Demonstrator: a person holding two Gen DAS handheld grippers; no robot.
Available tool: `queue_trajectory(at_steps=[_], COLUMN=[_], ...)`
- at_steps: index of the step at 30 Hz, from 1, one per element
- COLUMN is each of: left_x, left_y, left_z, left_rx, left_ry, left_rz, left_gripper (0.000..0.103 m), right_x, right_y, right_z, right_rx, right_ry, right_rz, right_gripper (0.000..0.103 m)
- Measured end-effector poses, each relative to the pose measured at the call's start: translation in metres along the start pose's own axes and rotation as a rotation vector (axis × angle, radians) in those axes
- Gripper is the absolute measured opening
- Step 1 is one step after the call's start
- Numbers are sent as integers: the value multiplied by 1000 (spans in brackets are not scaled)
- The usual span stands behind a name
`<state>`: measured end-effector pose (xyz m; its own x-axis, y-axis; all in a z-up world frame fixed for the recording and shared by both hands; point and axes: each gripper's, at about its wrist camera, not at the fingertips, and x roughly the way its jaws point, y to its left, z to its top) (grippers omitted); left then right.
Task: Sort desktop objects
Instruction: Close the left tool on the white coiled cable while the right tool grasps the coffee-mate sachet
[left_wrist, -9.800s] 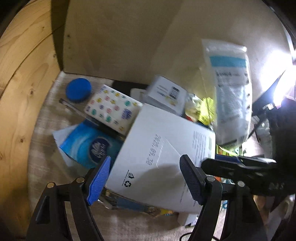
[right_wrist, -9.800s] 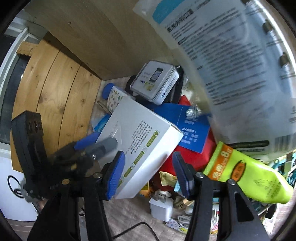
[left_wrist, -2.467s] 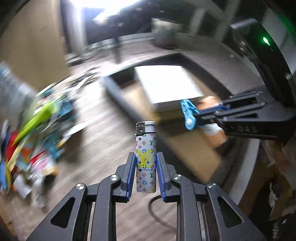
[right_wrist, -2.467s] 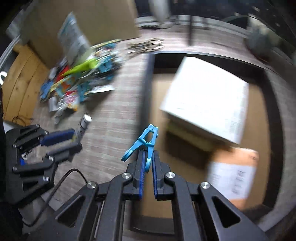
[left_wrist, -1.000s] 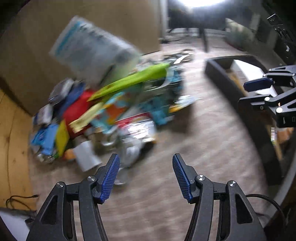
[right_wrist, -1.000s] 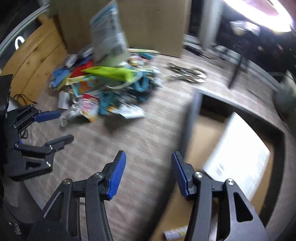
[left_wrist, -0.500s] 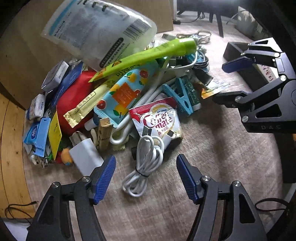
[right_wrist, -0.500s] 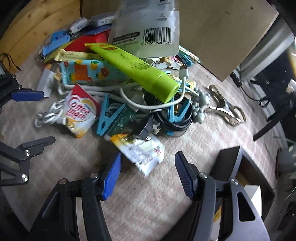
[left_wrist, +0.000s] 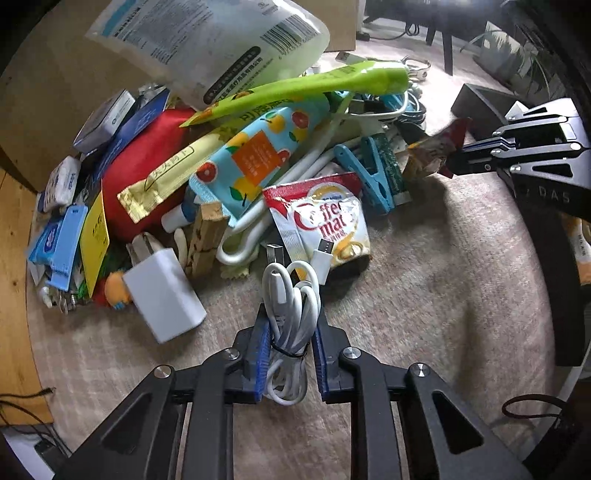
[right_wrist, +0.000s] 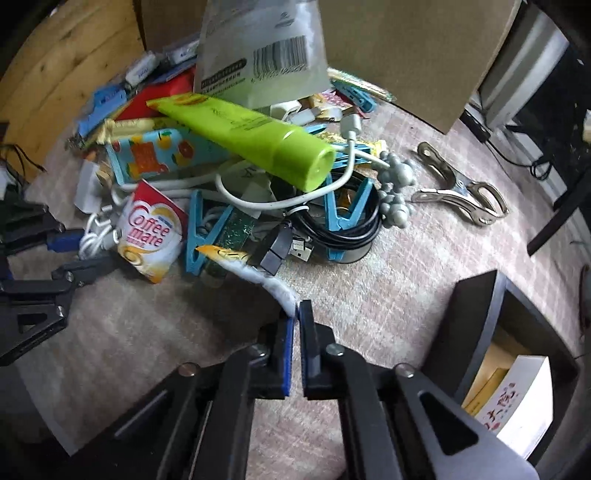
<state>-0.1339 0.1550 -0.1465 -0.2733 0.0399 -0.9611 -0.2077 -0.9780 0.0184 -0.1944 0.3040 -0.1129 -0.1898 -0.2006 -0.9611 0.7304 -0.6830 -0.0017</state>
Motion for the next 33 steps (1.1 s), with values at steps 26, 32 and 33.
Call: queue_trajectory(at_steps=[26, 32, 33], left_x=[-61, -72, -74], left_y=[-117, -83, -78], left_z=[4, -22, -26], left_rx=[121, 56, 50], left_ry=[-119, -125, -128], left_rz=[-119, -45, -31], left_gripper=[19, 19, 19], right_x=[-40, 9, 15], right_y=[-51, -51, -50], right_z=[-55, -15, -10], right_rx=[294, 439, 449], right_ry=[-64, 43, 62], right_rz=[48, 38, 13], right_gripper=[67, 70, 70])
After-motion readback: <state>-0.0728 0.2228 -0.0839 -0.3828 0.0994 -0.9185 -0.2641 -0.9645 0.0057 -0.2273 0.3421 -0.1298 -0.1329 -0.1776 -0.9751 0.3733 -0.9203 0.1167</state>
